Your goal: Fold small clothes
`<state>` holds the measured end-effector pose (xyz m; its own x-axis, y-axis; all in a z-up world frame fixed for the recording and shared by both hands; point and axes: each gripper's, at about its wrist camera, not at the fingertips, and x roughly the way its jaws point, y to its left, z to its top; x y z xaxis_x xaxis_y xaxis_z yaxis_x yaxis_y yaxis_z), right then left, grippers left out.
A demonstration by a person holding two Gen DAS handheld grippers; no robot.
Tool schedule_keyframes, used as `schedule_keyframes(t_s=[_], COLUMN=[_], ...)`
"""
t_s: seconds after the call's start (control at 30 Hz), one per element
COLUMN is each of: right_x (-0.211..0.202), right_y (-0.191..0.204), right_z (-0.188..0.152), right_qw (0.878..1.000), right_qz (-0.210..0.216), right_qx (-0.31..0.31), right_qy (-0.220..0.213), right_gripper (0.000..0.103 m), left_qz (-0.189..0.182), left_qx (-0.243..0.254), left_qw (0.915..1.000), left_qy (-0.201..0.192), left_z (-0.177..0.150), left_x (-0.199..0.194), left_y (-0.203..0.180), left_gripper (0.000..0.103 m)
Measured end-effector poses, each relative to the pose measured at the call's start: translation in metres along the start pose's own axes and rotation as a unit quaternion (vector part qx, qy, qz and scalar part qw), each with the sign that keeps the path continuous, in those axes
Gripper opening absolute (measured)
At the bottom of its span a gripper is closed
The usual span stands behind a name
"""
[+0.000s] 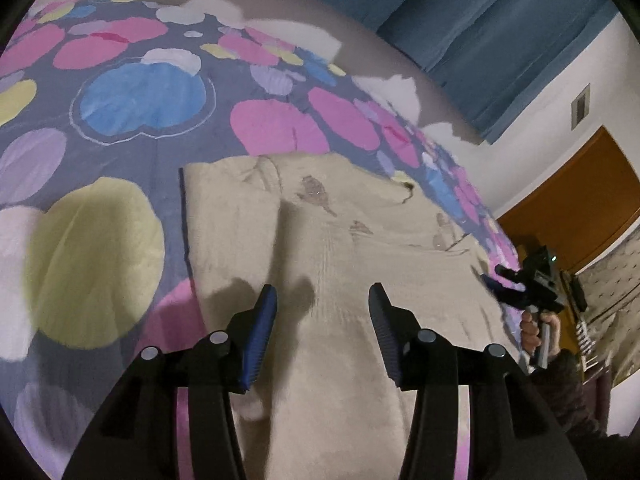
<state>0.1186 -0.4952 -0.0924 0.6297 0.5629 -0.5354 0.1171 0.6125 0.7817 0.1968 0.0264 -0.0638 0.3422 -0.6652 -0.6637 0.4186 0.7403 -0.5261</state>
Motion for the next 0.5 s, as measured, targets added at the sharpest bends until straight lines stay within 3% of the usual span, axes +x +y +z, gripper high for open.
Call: schedule_keyframes(t_s=[0.2, 0.4, 0.47, 0.5], right_x=[0.016, 0.025, 0.029, 0.031], right_y=[0.007, 0.017, 0.022, 0.025], right_z=[0.006, 0.003, 0.0, -0.002], right_qw=[0.999, 0.997, 0.995, 0.994], right_qz=[0.0, -0.017, -0.035, -0.047], right_qx=[-0.026, -0.061, -0.082, -0.094], right_qy=[0.022, 0.036, 0.039, 0.042], right_gripper=[0.048, 0.047, 0.039, 0.028], left_qz=[0.036, 0.03, 0.043, 0.053], left_qx=[0.049, 0.054, 0.065, 0.069], left_qw=[0.9978, 0.9966, 0.9954, 0.9947], left_qy=[0.028, 0.054, 0.055, 0.055], left_z=[0.011, 0.018, 0.018, 0.018], left_x=[0.024, 0.044, 0.048, 0.049], left_y=[-0.009, -0.005, -0.009, -0.011], left_gripper=[0.048, 0.048, 0.043, 0.031])
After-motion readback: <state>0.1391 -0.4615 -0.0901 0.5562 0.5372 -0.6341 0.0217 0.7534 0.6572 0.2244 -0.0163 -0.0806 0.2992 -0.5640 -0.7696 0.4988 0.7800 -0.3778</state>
